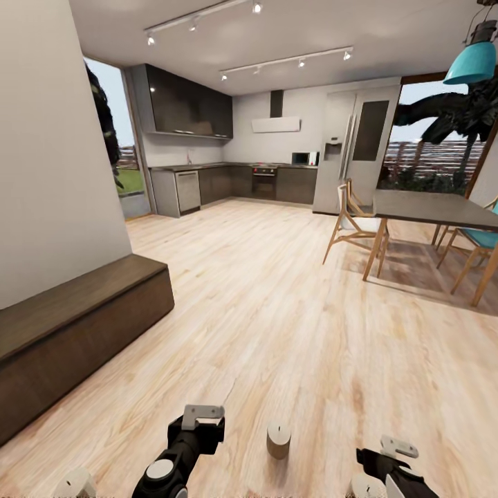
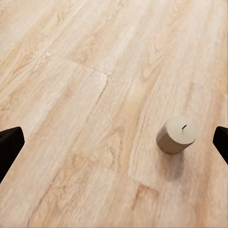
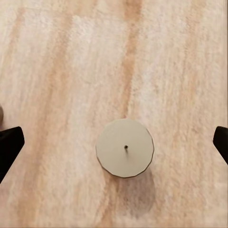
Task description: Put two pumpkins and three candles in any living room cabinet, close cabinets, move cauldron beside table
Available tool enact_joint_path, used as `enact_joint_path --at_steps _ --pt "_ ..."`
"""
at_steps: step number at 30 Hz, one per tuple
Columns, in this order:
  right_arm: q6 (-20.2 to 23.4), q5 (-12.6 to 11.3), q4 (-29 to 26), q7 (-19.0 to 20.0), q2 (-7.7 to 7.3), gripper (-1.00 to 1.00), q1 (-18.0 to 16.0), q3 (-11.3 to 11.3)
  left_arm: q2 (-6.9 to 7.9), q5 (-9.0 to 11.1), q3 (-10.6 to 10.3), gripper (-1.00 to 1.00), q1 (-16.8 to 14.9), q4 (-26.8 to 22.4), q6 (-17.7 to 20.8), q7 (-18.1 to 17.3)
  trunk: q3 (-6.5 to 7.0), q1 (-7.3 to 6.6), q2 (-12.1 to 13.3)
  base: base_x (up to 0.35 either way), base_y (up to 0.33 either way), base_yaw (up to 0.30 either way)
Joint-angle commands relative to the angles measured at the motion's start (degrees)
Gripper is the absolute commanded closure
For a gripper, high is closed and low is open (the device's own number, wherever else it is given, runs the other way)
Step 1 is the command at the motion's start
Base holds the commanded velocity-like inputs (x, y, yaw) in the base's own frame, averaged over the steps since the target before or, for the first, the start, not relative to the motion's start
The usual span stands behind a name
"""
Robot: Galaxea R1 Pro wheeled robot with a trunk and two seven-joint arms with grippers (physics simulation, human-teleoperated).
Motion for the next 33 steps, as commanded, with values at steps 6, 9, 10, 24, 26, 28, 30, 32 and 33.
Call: enact_joint_path --at_steps 6,9,10,24,26,28,30,32,33 --pt "0.2 0.3 -0.1 -0.1 -0.06 -1.0 0.0 -0.5 0.01 0.6 -0.1 -1.0 0.0 0.2 0.2 0.5 -1.14 1.31 -2.4 0.0 0.0 0.0" --pt "0.2 0.2 -0.1 -0.3 -0.07 -1.0 0.0 -0.6 0.01 0.6 -0.1 -1.0 0.0 0.3 0.2 0.5 -1.68 1.97 -3.6 0.0 0.0 0.0" --pt "0.2 0.1 -0.1 -0.3 -0.07 -1.0 0.0 -0.6 0.01 0.6 -0.1 -1.0 0.0 0.3 0.2 0.5 -1.86 2.19 -4.0 0.0 0.0 0.0" --pt "0.3 0.0 0.0 -0.5 0.06 -1.0 0.0 -0.8 -0.03 0.6 -0.3 -1.0 0.6 -0.1 0.2 0.7 -3.29 3.95 -7.3 0.0 0.0 0.0" --pt "0.3 0.0 0.0 -0.5 0.07 -1.0 0.0 -0.8 -0.03 0.6 -0.2 -1.0 0.9 -0.2 0.2 0.7 -3.47 4.17 -7.7 0.0 0.0 0.0" --pt "0.3 -0.1 0.0 -0.5 0.03 -1.0 -0.1 -0.9 -0.03 0.6 -0.2 -1.0 1.0 -0.3 0.2 0.7 -3.83 4.61 -8.5 0.0 0.0 0.0" --pt "0.3 -0.1 0.0 -0.5 0.02 -1.0 -0.1 -0.9 -0.05 0.5 -0.1 -1.0 1.1 -0.3 0.2 0.7 -4.19 5.05 -9.3 0.0 0.0 0.0" --pt "0.3 -0.1 0.0 -0.6 0.02 -1.0 -0.1 -0.9 -0.02 0.5 -0.1 -1.0 1.1 -0.4 0.2 0.7 -4.55 5.49 -10.1 0.0 0.0 0.0" --pt "0.3 -0.1 0.1 -0.6 0.01 -1.0 0.0 -0.9 -0.02 0.5 -0.2 -1.0 1.1 -0.4 0.2 0.8 -4.73 5.71 -10.5 0.0 0.0 0.0"
